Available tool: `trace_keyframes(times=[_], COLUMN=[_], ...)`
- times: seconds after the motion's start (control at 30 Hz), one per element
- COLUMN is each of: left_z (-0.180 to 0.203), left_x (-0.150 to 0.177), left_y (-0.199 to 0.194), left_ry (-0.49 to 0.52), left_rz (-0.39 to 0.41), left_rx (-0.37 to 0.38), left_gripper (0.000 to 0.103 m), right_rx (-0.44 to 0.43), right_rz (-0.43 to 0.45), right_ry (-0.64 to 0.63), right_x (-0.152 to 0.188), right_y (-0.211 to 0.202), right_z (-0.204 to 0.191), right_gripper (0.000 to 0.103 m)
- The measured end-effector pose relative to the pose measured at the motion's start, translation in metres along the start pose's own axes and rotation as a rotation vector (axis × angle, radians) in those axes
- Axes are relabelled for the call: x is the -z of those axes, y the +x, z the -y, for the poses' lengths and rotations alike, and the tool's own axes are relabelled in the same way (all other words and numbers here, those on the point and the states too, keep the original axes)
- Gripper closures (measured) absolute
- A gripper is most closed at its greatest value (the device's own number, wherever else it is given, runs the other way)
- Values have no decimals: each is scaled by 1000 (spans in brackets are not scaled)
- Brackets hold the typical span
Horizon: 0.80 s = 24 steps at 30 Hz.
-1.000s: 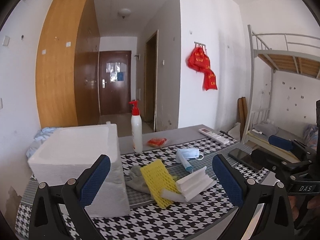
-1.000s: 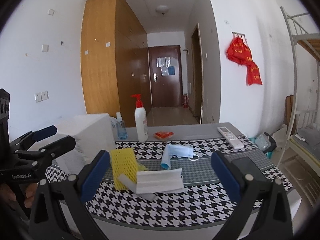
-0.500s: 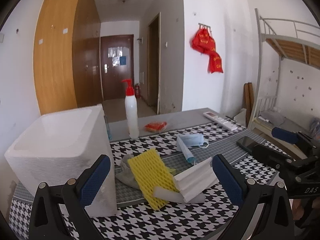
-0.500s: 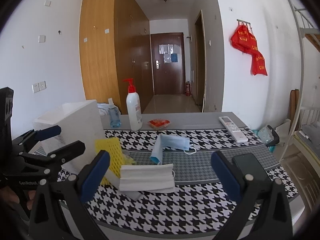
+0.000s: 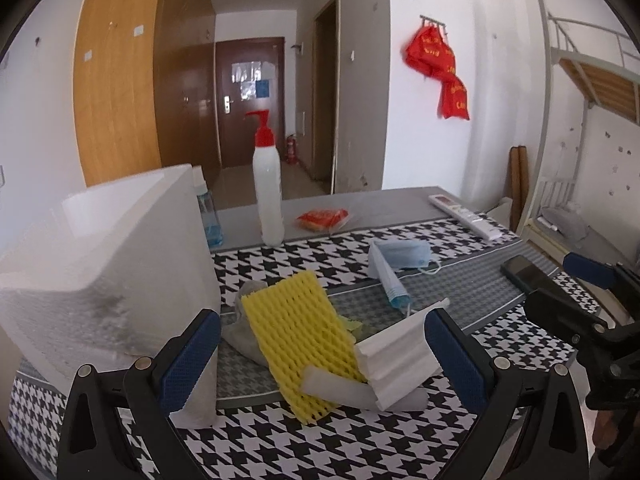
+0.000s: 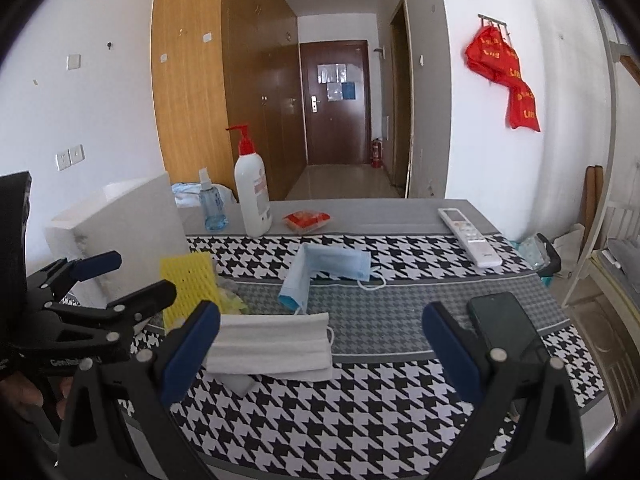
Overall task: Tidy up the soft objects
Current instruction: 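Move the left tool to the yellow mesh sleeve while the right tool approaches the folded white cloth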
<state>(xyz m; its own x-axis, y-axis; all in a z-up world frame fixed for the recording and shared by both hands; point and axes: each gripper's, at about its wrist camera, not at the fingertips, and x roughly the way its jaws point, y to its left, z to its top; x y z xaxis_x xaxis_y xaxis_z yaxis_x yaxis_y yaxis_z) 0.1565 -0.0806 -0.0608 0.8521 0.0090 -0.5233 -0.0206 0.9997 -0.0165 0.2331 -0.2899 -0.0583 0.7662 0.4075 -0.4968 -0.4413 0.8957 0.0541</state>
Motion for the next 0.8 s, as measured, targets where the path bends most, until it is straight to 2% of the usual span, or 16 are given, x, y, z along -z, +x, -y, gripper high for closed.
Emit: trace_keyframes(times=[0.47, 0.63, 0.8], left_z=[3, 0, -2], left_x=[0, 0, 0], left_y=[37, 46, 51], left_ry=[-24, -44, -58], left_rz=[-70, -86, -100], left_rx=[-55, -79, -66], left_gripper=[5, 11, 14], right_rx=[-27, -38, -55], right_rz=[-88, -99, -116], right_ry=[10, 13, -6], right_x=[8, 9, 8], right_y=[37, 43, 49], right_z=[12, 12, 8], right_gripper=[1, 1, 1])
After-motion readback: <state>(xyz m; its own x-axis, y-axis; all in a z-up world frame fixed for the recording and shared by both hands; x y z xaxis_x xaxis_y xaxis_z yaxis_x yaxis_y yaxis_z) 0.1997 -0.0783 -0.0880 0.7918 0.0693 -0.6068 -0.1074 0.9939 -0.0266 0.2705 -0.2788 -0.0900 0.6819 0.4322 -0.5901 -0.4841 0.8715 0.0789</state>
